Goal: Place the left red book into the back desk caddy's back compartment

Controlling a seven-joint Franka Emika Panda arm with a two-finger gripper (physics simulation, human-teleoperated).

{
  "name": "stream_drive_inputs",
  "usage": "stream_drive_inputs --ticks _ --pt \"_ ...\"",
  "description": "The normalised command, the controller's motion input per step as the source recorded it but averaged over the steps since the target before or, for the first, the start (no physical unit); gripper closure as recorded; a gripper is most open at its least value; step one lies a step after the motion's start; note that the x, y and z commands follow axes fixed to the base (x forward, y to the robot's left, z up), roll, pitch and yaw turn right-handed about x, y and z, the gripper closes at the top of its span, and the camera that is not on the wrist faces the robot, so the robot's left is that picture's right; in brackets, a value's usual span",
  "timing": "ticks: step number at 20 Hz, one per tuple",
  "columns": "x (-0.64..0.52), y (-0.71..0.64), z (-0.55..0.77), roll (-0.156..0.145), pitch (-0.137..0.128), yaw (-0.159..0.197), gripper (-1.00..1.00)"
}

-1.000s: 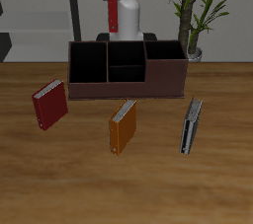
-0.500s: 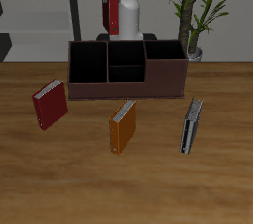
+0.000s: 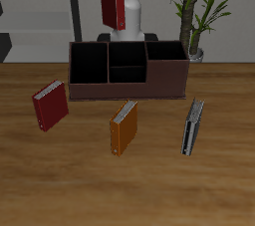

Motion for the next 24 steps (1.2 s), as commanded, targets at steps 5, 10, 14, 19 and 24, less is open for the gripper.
stream_drive_inputs --ticks 5,10,14,19,24 --pt "-0.08 0.17 -0.04 0.011 -0.024 0.149 1.00" --pt "-0.02 0.07 -0.11 0.000 0.013 0.077 1.00" --pt "-0.02 0.19 -0.16 0.017 0.009 0.114 1.00" --pt "-0.07 0.15 -0.13 0.030 0.007 0.119 1.00" --pt "-0.02 0.09 -0.03 0.012 -0.004 0.098 1.00"
